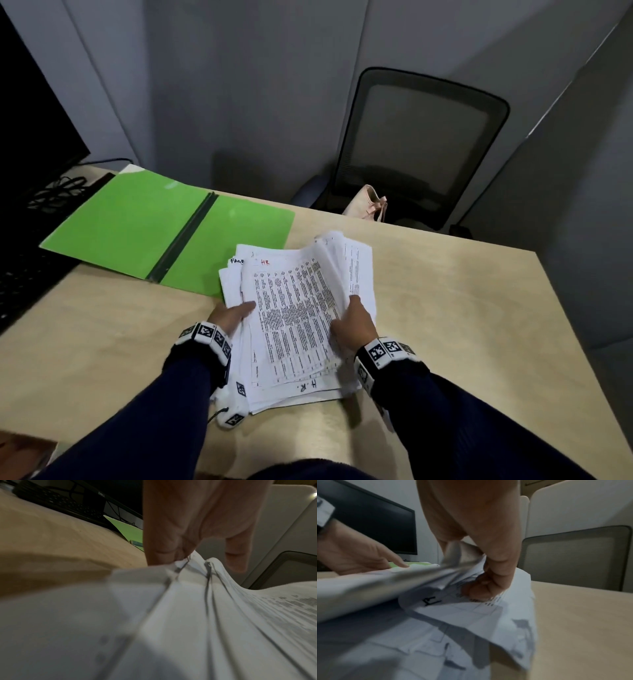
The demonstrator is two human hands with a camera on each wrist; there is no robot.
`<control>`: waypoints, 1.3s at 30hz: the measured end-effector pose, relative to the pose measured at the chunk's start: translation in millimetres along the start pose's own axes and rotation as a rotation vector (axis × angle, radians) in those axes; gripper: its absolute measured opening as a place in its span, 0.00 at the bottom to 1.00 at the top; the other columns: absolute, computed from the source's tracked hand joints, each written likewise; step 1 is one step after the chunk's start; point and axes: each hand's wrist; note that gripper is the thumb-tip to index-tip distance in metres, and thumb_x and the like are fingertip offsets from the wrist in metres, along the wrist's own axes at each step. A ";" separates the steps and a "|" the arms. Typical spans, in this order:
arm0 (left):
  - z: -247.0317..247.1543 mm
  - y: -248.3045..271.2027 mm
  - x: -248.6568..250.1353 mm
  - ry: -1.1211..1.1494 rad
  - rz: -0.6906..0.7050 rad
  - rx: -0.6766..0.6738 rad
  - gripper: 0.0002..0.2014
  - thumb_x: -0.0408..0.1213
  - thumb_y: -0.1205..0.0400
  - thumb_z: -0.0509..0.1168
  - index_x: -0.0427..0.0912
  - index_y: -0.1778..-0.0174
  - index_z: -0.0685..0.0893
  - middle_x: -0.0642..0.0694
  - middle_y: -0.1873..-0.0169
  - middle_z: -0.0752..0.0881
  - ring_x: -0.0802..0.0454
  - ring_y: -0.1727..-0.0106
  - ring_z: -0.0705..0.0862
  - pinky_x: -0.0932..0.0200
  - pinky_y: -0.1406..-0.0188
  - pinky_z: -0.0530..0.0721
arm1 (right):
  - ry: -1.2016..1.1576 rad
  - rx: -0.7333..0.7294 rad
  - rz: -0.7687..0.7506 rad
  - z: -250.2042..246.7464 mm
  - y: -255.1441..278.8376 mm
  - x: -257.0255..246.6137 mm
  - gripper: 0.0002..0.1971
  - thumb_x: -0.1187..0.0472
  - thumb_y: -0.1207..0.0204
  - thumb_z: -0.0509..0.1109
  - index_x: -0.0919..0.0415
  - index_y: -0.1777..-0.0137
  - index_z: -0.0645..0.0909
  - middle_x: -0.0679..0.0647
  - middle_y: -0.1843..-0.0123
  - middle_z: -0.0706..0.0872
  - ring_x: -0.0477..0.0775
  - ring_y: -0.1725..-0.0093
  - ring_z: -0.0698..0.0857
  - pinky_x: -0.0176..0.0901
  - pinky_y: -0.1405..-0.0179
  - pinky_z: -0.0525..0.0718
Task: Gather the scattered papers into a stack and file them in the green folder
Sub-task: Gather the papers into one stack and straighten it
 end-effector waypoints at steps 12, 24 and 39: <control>-0.6 -13.8 -6.5 -0.165 0.068 -0.001 0.44 0.40 0.51 0.83 0.34 0.38 0.77 0.40 0.43 0.87 0.43 0.43 0.86 0.43 0.35 0.80 | -0.095 0.176 0.162 -21.1 -17.9 19.1 0.28 0.39 0.19 0.44 0.51 0.28 0.71 0.60 0.24 0.65 0.64 0.27 0.63 0.61 0.28 0.61; 6.7 17.6 10.7 -0.299 0.160 0.033 0.30 0.27 0.30 0.77 0.34 0.31 0.77 0.37 0.37 0.85 0.38 0.37 0.84 0.45 0.34 0.78 | 0.173 0.133 0.547 -76.8 -41.4 89.4 0.25 0.59 0.22 0.63 0.64 0.26 0.64 0.67 0.24 0.61 0.66 0.24 0.61 0.59 0.23 0.59; 0.5 11.3 9.0 -0.288 0.213 -0.068 0.24 0.23 0.31 0.77 0.32 0.39 0.81 0.35 0.39 0.85 0.38 0.38 0.83 0.40 0.31 0.75 | -0.377 0.199 0.406 -110.9 -54.0 126.2 0.19 0.47 0.29 0.73 0.67 0.62 0.81 0.60 0.59 0.85 0.61 0.53 0.85 0.49 0.46 0.80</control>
Point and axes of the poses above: each hand's wrist, its own y-axis away from the middle knuckle, its own z-axis out of the palm, x = y × z
